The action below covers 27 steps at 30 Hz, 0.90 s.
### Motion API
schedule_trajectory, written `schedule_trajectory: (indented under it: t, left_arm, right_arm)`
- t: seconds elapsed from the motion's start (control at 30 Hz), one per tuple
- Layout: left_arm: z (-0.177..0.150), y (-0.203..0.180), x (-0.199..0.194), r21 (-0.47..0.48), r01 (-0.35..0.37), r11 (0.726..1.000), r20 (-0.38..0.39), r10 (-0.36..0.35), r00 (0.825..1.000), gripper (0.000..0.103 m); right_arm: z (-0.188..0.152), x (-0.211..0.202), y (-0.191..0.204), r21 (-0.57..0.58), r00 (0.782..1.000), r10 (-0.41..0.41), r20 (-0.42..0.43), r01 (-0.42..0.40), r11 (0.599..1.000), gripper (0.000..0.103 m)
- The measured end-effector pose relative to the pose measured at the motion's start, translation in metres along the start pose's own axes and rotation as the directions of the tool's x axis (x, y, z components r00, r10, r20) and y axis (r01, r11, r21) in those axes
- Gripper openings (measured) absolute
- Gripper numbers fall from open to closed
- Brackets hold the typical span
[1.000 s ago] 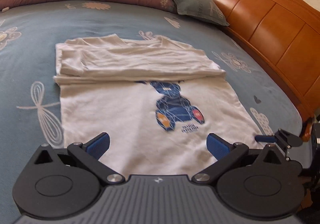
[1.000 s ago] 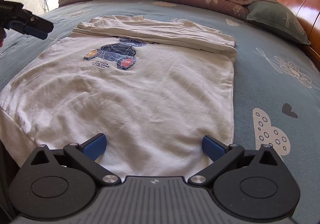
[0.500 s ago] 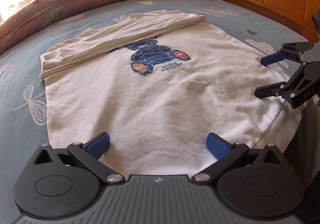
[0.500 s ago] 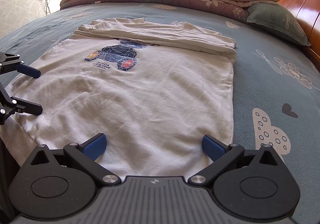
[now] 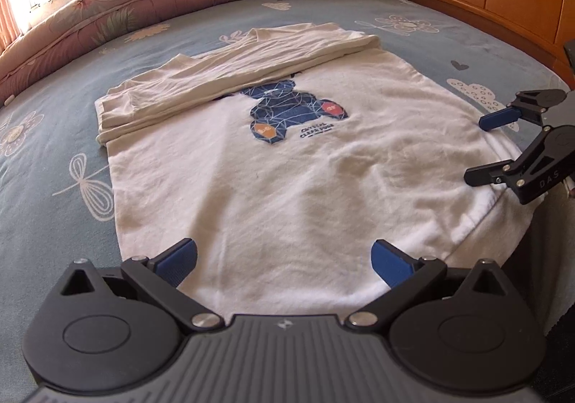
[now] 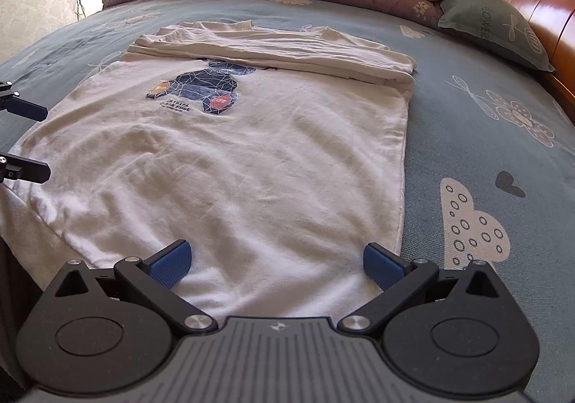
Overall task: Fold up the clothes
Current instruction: 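Move both grippers to the two corners of the white shirt hem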
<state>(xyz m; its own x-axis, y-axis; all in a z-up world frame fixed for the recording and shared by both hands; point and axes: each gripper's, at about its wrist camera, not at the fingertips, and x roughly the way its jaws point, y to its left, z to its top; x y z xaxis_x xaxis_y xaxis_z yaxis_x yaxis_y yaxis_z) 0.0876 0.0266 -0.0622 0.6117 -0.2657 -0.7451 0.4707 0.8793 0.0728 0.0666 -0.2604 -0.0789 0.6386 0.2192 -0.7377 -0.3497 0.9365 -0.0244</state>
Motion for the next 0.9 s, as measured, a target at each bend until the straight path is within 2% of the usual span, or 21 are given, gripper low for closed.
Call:
schedule_trajectory:
  t: [0.13, 0.23, 0.3, 0.5, 0.57, 0.7, 0.83, 0.9]
  left_arm:
    - [0.002, -0.016, 0.013, 0.026, 0.029, 0.999, -0.022, -0.028, 0.999, 0.102]
    - [-0.008, -0.020, 0.022, -0.002, 0.047, 0.999, -0.040, -0.047, 0.998, 0.103]
    - [-0.012, -0.014, 0.021, -0.069, 0.061, 0.996, -0.032, -0.064, 0.997, 0.102]
    - [-0.018, -0.006, 0.009, -0.099, 0.032, 0.995, -0.048, -0.037, 0.998, 0.102]
    - [-0.016, -0.006, 0.003, -0.088, 0.015, 0.996, -0.036, -0.019, 0.999, 0.102]
    - [-0.005, -0.018, -0.003, -0.029, 0.020, 0.999, 0.008, -0.020, 1.000, 0.102]
    - [-0.004, -0.038, 0.009, 0.029, 0.037, 0.999, -0.008, -0.037, 0.999, 0.102]
    - [-0.011, -0.038, 0.016, 0.010, 0.050, 0.999, -0.016, -0.050, 0.999, 0.103]
  right_arm:
    - [0.000, 0.000, 0.000, -0.002, 1.000, 0.000, -0.002, 0.000, 1.000, 0.103]
    - [-0.001, -0.001, 0.000, -0.003, 1.000, -0.001, 0.001, 0.001, 1.000, 0.103]
    - [-0.003, -0.002, 0.000, -0.002, 1.000, 0.001, 0.003, -0.001, 1.000, 0.103]
    - [-0.008, -0.009, -0.005, -0.003, 1.000, 0.026, -0.001, -0.026, 1.000, 0.103]
    - [-0.007, -0.014, -0.006, -0.007, 0.999, 0.031, -0.007, -0.031, 0.999, 0.103]
    - [-0.001, -0.032, 0.002, -0.063, 0.997, 0.046, 0.062, -0.042, 0.997, 0.103]
    - [0.001, -0.033, 0.024, -0.152, 0.993, 0.089, 0.076, -0.076, 0.985, 0.103]
    - [-0.005, -0.029, 0.032, -0.183, 0.995, 0.091, 0.050, -0.080, 0.980, 0.103]
